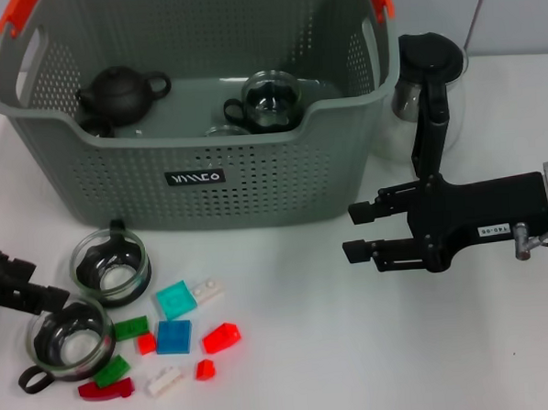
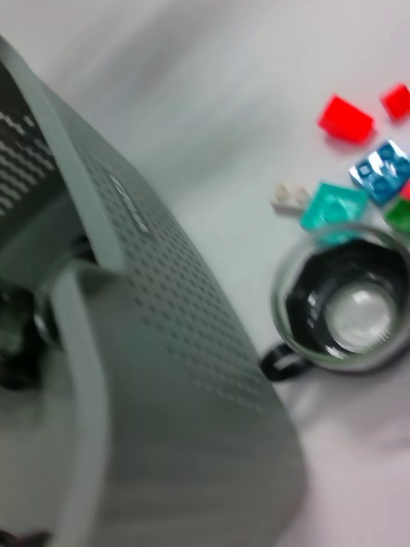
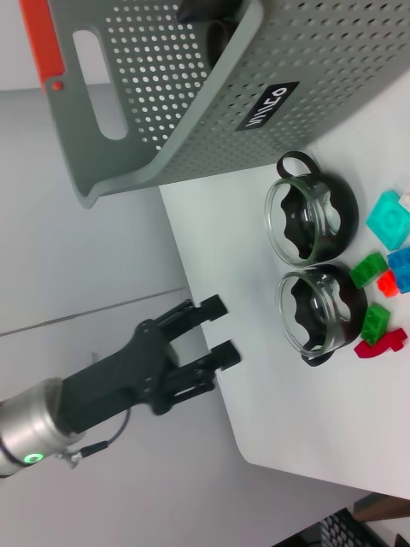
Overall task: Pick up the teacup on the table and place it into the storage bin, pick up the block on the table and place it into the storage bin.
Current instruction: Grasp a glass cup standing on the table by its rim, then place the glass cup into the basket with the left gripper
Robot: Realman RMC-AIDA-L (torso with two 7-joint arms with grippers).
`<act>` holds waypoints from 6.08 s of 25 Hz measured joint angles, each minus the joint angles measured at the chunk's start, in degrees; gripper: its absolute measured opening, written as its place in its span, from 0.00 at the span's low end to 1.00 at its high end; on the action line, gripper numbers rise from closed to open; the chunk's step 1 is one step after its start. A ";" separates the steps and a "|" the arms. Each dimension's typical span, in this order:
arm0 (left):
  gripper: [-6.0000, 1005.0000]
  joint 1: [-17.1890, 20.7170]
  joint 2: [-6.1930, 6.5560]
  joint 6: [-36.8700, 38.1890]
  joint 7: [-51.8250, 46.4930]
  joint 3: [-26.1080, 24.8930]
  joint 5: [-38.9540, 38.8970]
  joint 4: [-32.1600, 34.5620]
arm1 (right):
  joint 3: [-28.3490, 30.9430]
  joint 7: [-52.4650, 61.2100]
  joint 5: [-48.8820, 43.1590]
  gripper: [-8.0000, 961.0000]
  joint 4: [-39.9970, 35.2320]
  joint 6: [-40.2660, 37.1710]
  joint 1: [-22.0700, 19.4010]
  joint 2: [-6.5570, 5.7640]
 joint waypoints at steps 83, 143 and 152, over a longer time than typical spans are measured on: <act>0.05 -8.29 -2.30 1.08 0.14 -2.53 11.65 -0.94 | -0.16 -0.39 -0.34 0.59 2.08 0.60 0.11 -0.44; 0.05 -28.19 -5.31 -61.96 1.62 25.49 17.43 -34.40 | 0.01 -0.29 -0.34 0.59 2.10 -1.41 0.23 -0.53; 0.17 -28.33 -5.33 -61.57 1.59 25.20 17.36 -34.47 | 0.01 -0.23 -0.33 0.59 2.09 -1.44 0.23 -0.53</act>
